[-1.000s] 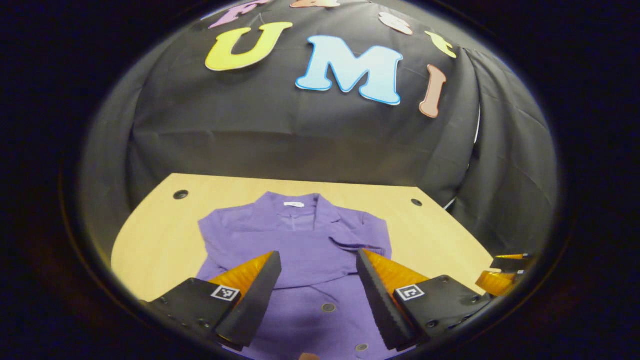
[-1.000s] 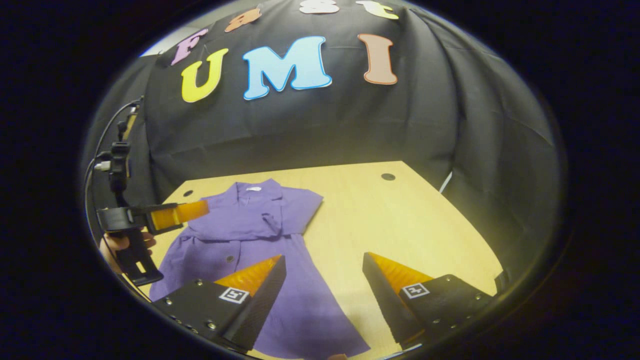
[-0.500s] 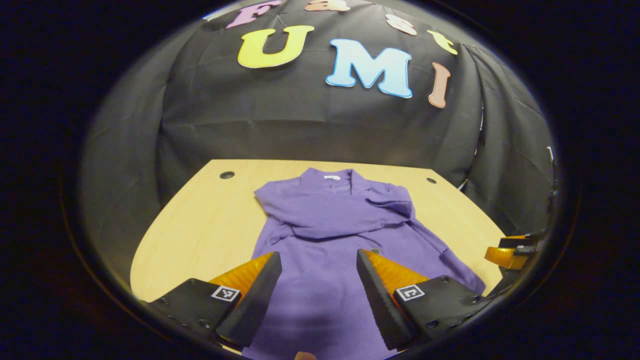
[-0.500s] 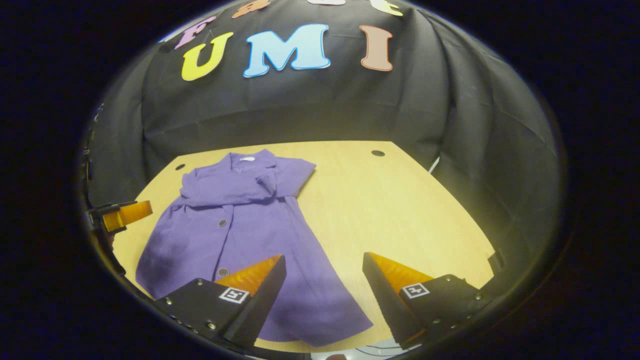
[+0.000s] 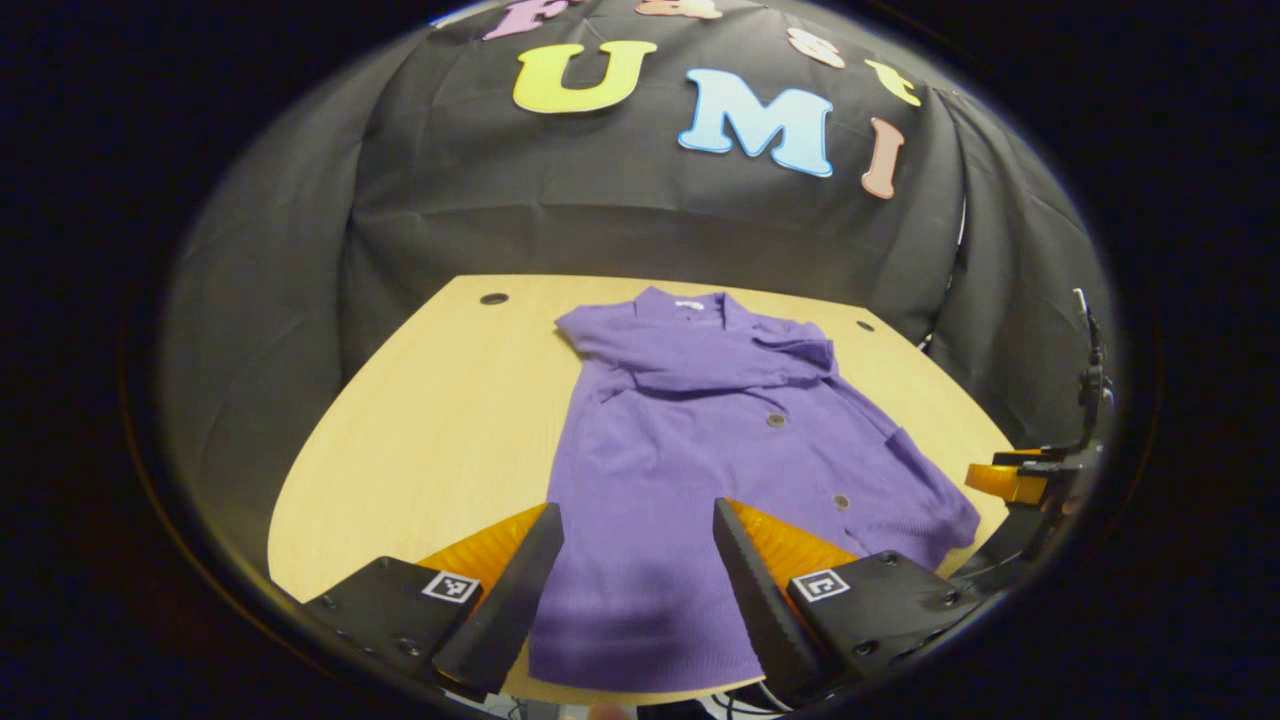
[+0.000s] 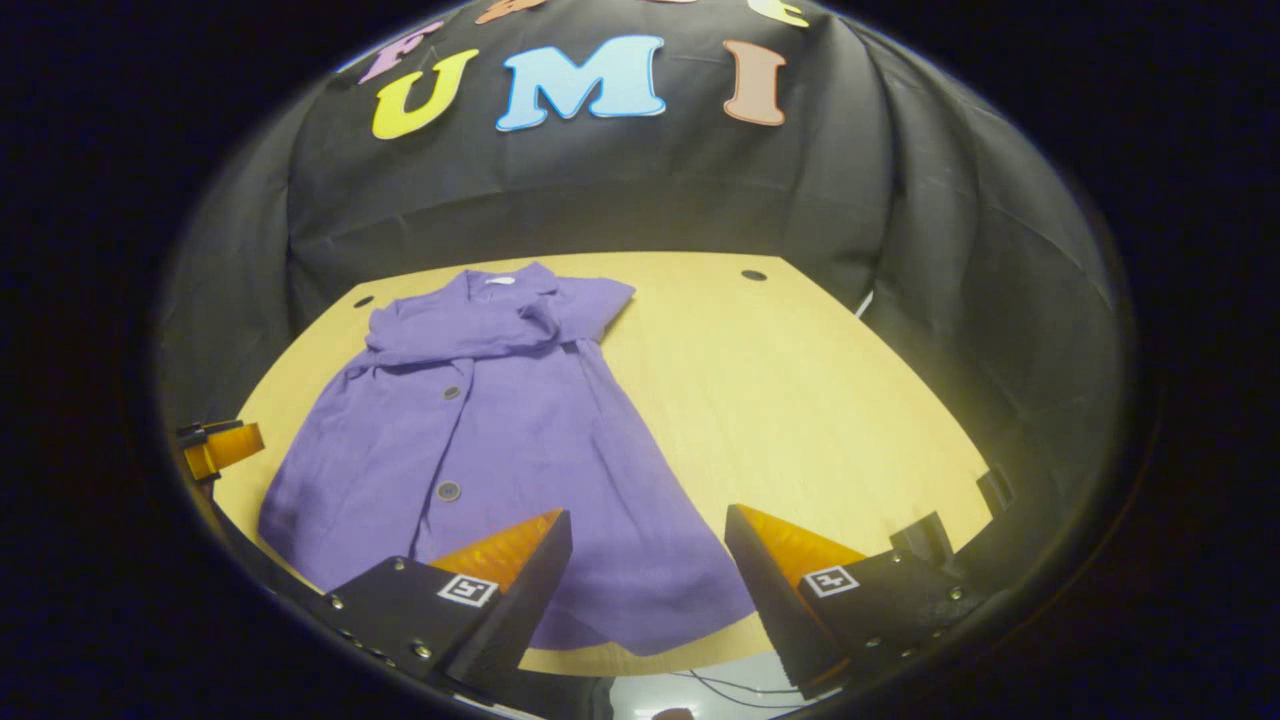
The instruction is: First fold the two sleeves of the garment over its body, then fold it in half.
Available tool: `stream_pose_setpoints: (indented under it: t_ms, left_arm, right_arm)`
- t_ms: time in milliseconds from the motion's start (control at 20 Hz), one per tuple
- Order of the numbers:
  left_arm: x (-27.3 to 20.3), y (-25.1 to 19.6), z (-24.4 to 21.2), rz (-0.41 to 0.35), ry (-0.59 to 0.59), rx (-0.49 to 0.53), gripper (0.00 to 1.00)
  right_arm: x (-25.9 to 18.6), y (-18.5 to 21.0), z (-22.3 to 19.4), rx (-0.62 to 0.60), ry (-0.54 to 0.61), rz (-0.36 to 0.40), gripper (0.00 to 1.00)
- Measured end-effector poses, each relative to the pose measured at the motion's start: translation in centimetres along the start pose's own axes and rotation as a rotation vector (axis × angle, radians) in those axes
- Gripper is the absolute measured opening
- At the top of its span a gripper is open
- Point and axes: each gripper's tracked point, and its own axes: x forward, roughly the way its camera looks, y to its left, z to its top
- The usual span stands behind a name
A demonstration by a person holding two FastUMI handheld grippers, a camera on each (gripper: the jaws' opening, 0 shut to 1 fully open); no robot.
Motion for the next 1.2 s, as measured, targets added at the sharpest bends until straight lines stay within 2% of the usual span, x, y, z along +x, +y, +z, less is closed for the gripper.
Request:
stream_pose_setpoints:
  t_ms: [50, 500, 550, 900, 1100, 1200]
  left_arm:
    - [-0.4, 0.6, -0.9, 0.006, 0.016, 0.0, 0.94]
    - [-2.9, 5.1, -6.6, 0.053, 0.068, -0.028, 0.94]
    - [-3.1, 5.2, -6.9, 0.051, 0.07, -0.028, 0.98]
    - [-2.2, 4.7, -10.0, 0.032, 0.122, -0.024, 0.94]
    - [-2.4, 3.1, -10.5, 0.022, 0.139, -0.018, 0.98]
    - [-1.9, 2.0, -10.6, 0.006, 0.146, -0.002, 0.94]
  right_arm:
    - [0.3, -0.4, -0.7, 0.003, 0.021, -0.006, 0.95]
    - [1.4, -3.0, -3.9, 0.095, 0.105, -0.03, 0.95]
    - [1.5, -3.1, -4.2, 0.098, 0.112, -0.027, 0.95]
    - [2.2, -2.9, -5.5, 0.239, 0.161, 0.029, 0.95]
    - [2.0, -1.3, -6.4, 0.24, 0.177, 0.069, 0.98]
    - [1.6, -0.4, -6.3, 0.216, 0.18, 0.076, 1.0]
